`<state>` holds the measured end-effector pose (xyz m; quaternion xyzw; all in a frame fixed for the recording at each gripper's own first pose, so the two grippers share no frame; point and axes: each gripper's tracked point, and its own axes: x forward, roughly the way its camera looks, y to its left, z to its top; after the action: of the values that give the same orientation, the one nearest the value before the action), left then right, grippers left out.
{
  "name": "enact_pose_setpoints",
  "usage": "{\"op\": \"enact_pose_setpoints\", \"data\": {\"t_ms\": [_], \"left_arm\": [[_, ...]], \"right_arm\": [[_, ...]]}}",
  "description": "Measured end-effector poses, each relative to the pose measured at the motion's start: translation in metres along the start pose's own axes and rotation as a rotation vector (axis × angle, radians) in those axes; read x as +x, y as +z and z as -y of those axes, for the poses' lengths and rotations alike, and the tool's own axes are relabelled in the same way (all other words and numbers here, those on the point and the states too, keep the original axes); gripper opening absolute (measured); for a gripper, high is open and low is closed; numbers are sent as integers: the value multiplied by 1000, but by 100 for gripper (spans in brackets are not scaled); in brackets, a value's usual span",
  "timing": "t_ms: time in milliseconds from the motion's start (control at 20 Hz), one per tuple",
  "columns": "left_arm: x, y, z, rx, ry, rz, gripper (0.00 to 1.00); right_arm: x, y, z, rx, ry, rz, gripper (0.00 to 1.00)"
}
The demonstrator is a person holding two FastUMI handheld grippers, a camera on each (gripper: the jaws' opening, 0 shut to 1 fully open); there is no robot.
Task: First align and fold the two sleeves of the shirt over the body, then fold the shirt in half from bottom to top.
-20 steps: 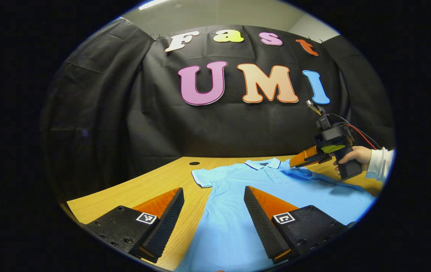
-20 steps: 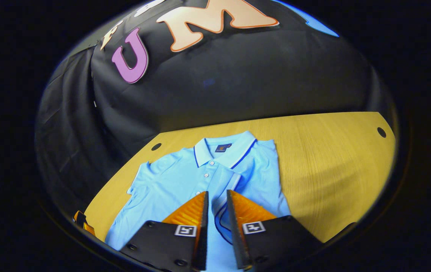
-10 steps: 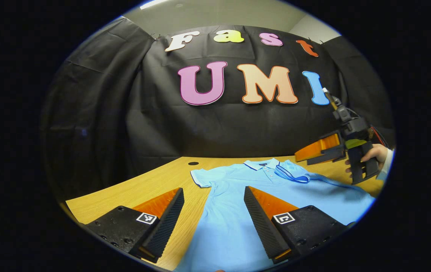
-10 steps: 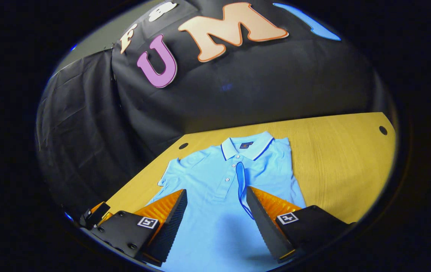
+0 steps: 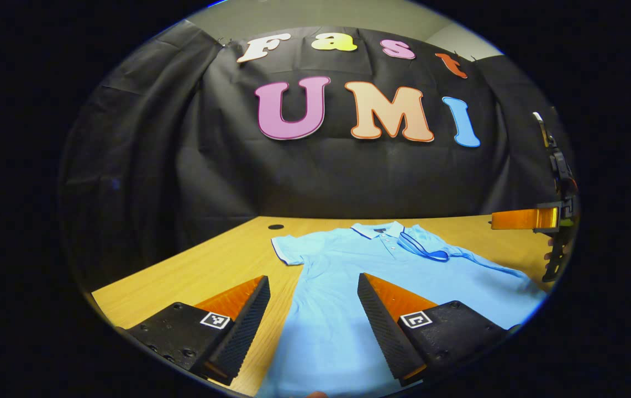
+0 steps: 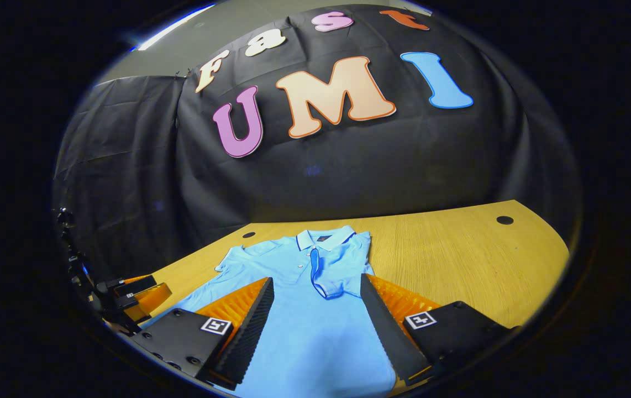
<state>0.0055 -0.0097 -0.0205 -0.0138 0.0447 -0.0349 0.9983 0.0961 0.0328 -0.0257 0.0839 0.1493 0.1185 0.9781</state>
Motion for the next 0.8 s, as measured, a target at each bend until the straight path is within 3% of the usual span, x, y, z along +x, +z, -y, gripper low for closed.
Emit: {"op": "enact_pose_setpoints", "data": {"t_ms": [300,650,800], "left_arm": [[34,-15,-34,-38,-4,-175,95],[83,16,-63,-153,-41,-275,95],[110,32,-77,-143,-46,-292,95]], "right_arm": [[-33,-7,8,-12,-6,32,98],[-44,-12,19,20,-19,46,98],[-41,-13,27,22,-36,49,98]]}}
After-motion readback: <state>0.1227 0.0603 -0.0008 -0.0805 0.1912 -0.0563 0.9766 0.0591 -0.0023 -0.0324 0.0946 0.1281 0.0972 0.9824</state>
